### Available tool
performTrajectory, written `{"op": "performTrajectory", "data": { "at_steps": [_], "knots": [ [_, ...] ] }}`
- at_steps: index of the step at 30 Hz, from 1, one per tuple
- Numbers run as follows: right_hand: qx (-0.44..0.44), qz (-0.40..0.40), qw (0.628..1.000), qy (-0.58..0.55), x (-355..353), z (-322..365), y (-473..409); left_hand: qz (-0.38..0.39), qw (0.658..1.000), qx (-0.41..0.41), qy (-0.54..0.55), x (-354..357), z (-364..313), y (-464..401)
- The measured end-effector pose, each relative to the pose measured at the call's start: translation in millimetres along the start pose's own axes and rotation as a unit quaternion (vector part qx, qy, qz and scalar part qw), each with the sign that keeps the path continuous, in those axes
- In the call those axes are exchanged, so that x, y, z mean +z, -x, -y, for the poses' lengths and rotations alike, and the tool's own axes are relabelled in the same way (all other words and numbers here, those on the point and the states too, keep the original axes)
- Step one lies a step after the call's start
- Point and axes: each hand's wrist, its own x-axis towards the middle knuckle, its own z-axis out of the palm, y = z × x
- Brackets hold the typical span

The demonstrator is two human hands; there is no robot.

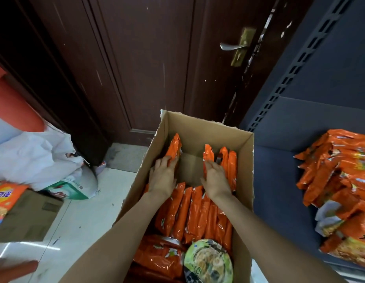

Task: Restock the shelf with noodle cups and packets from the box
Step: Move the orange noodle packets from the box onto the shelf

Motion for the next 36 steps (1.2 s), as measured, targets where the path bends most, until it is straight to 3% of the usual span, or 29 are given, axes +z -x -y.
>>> {"op": "performTrajectory", "data": {
  "at_steps": [4,8,11,18,30,36],
  "knots": [
    [-0.01,-0.017,1.0,0.022,3.5,-5.3,-3.2,-0.026,0.998,0.008,0.062,-0.8,2.6,-2.1],
    [0.054,-0.045,0.995,-0.071,5.4,-3.5,-6.2,-0.033,0.989,-0.021,0.144,-1.7,1.4,-4.9],
    [0.029,-0.014,0.999,0.0,6.4,-2.1,-9.7,-0.036,0.987,-0.035,0.154,-4.9,-2.9,-4.9],
    [-0.002,-0.083,0.994,-0.068,-21.4,10.2,-7.3,-0.061,0.983,-0.023,0.169,-12.8,-8.1,-1.8],
    [-0.031,-0.216,0.939,-0.265,-127.5,34.9,47.1,-0.192,0.942,0.119,0.248,-99.3,-52.0,42.3],
    [-0.057,-0.269,0.913,-0.3,-188.9,14.4,85.2,-0.242,0.921,0.183,0.245,-136.8,-98.4,71.2]
  ]
}}
